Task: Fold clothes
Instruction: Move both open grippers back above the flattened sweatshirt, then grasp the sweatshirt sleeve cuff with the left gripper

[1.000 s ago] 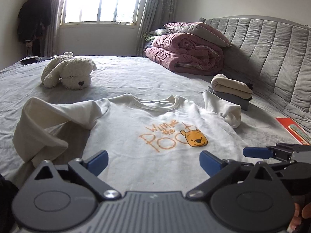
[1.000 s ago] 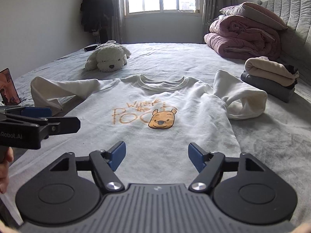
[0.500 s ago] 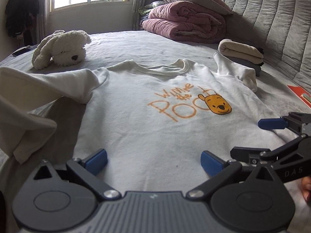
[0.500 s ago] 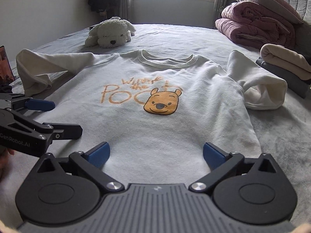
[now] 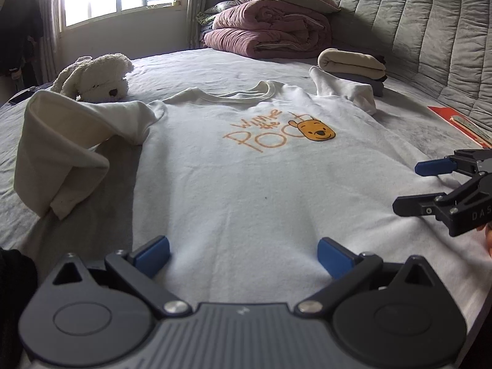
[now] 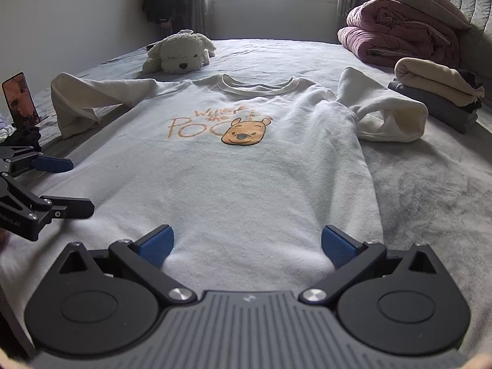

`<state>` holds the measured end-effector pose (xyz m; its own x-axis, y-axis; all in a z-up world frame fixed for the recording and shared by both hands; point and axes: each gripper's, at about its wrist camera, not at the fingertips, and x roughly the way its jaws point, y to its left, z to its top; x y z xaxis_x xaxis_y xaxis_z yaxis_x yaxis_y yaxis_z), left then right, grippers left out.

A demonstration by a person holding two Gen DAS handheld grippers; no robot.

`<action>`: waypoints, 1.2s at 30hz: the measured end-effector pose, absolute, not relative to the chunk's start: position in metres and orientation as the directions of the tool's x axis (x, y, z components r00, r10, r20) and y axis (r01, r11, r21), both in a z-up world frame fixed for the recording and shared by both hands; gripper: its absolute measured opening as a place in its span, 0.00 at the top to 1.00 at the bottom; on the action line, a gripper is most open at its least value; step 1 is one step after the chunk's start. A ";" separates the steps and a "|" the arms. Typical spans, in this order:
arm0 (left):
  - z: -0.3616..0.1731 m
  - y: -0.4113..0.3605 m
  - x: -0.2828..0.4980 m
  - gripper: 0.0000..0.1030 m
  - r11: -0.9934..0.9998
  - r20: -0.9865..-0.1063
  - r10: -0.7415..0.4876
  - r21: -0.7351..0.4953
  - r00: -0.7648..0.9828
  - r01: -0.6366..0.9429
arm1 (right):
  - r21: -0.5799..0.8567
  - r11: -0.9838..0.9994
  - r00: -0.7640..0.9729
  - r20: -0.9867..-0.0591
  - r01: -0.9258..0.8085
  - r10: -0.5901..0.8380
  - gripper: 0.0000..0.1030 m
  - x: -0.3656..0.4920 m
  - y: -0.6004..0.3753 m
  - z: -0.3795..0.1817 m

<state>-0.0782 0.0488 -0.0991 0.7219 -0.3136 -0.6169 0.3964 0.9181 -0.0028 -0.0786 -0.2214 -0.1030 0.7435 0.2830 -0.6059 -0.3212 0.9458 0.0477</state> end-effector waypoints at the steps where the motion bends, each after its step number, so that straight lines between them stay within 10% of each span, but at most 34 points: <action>1: -0.099 0.051 -0.082 0.00 0.918 -0.615 -0.315 -0.006 0.723 0.396 | 0.047 0.944 0.745 -0.603 -0.326 0.287 0.00 -0.082 -0.223 -0.103; 17: -0.077 0.070 -0.098 0.00 0.912 -0.717 -0.277 0.015 0.640 0.411 | 0.036 0.935 0.661 -0.697 -0.352 0.276 0.00 -0.103 -0.230 -0.086; 36: -0.058 0.179 0.000 0.01 0.989 -0.707 -0.145 -0.111 0.692 0.094 | 0.145 0.845 0.643 -0.586 -0.515 0.493 0.00 0.083 -0.099 -0.041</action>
